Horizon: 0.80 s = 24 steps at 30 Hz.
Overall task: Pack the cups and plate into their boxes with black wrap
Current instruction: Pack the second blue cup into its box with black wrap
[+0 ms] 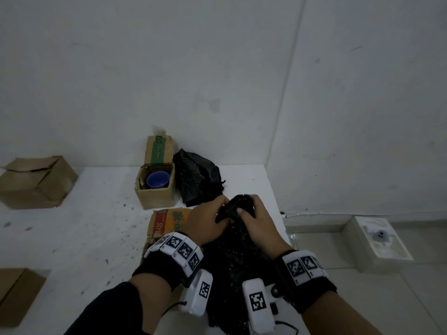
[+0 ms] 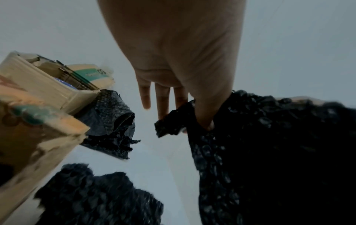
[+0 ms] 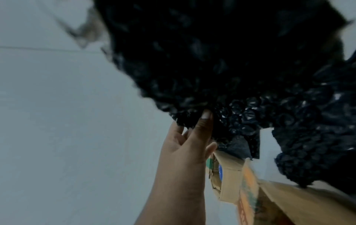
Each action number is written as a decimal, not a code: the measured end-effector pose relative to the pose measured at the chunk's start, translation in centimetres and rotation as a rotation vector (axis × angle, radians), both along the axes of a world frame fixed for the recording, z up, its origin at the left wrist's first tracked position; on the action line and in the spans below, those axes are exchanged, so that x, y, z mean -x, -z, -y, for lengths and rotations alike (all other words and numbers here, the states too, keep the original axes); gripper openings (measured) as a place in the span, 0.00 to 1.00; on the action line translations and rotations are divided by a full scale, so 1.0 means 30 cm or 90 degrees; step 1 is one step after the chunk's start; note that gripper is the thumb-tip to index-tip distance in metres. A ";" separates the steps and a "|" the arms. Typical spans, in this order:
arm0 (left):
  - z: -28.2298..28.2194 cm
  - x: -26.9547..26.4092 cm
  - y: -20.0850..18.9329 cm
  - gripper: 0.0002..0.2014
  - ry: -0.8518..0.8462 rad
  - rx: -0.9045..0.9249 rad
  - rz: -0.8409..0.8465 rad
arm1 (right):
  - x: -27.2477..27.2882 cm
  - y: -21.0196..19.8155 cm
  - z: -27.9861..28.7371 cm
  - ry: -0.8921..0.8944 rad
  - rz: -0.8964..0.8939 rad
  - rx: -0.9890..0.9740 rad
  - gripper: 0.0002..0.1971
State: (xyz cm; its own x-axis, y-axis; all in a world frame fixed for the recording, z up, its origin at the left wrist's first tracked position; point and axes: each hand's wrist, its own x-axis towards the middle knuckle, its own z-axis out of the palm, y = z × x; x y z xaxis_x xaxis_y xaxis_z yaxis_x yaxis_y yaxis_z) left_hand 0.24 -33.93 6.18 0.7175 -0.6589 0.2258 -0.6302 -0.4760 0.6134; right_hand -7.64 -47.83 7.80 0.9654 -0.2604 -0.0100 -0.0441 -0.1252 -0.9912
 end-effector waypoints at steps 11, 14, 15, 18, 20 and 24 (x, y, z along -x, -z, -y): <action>-0.208 -0.079 -0.105 0.13 -0.027 0.085 -0.005 | -0.027 -0.006 -0.190 -0.083 0.162 0.201 0.17; -0.301 -0.081 -0.057 0.15 -0.052 0.097 -0.015 | -0.041 0.030 -0.257 -0.039 0.107 0.273 0.17; -0.332 -0.077 -0.037 0.15 -0.067 0.097 -0.020 | -0.045 0.045 -0.280 -0.030 0.092 0.292 0.16; -0.415 -0.051 0.023 0.13 -0.115 0.121 -0.034 | -0.042 0.084 -0.351 -0.022 0.044 0.385 0.17; -0.465 -0.025 0.046 0.13 -0.127 0.159 -0.057 | -0.042 0.117 -0.392 -0.019 0.014 0.458 0.17; -0.523 0.014 0.130 0.17 -0.185 0.224 -0.273 | -0.035 0.177 -0.458 -0.068 -0.053 0.638 0.07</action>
